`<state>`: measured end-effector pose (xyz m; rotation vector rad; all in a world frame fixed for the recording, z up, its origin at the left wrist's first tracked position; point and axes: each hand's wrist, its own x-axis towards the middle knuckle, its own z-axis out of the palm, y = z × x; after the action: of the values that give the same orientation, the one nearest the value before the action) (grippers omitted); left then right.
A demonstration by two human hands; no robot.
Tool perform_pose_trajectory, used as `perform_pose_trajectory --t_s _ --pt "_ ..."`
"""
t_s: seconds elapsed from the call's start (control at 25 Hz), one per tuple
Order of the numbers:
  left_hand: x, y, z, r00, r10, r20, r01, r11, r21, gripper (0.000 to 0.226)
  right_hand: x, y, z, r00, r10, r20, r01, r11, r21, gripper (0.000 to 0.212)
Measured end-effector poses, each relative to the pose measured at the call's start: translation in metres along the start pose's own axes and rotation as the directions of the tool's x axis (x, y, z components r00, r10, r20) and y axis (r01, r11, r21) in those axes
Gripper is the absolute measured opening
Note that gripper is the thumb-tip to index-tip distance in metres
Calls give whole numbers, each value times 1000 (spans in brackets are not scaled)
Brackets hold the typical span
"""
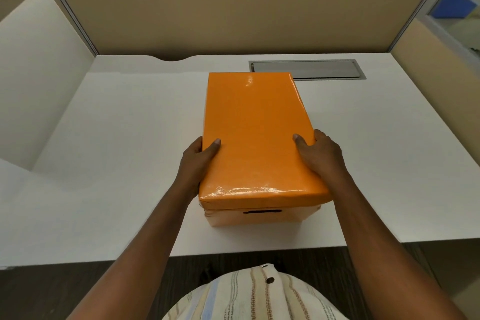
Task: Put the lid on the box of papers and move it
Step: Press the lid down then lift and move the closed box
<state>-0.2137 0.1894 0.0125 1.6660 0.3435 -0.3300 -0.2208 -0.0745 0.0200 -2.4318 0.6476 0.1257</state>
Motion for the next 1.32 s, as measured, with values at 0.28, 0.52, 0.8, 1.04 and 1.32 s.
perform_pose_trajectory --t_s 0.28,0.52,0.8,1.04,1.32 --pt "-5 -3 10 999 -9 35 3 983 186 65 -5 2 7 998 -55 0 55 998 20 72" --pt "-13 -11 4 980 -193 -50 199 962 185 77 -15 21 13 983 93 155 -111 988 105 81" --pt "-33 -25 4 953 -302 -26 303 945 126 68 -26 29 12 985 69 158 -85 991 102 76" --pt "-33 -27 7 959 -279 -50 283 955 84 68 -28 23 15 989 72 125 -83 993 82 73" --pt "-34 -32 11 966 -234 -110 243 966 85 61 -34 25 22 993 26 111 -34 997 75 95"
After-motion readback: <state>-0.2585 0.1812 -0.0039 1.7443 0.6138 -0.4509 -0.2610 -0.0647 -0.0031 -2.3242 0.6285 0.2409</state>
